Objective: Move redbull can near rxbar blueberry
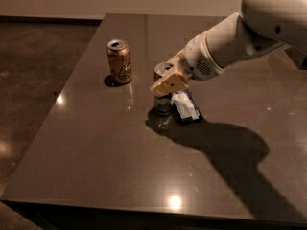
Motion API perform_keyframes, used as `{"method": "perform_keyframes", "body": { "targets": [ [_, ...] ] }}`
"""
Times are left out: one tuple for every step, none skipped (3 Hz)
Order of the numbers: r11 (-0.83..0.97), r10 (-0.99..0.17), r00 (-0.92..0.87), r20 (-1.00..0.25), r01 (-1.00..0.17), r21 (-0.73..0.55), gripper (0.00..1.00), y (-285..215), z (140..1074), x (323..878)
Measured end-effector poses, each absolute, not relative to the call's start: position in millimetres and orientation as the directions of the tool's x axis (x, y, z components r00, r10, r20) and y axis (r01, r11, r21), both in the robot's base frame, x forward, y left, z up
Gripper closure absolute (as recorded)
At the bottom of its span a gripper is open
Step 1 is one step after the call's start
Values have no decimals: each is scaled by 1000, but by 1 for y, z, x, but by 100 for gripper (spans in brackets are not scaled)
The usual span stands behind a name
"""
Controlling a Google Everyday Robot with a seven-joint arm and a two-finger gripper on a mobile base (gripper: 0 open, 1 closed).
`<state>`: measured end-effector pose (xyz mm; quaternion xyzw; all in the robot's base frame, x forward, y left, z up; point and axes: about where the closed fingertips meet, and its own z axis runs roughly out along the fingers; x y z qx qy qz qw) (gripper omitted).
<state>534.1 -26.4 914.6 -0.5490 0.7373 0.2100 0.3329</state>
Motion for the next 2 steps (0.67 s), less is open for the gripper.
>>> {"method": "perform_keyframes", "body": {
  "targets": [
    [306, -671, -172, -721, -950, -58, 0, -25, 916, 533],
    [306, -671, -172, -721, -950, -58, 0, -25, 916, 533]
  ]
}}
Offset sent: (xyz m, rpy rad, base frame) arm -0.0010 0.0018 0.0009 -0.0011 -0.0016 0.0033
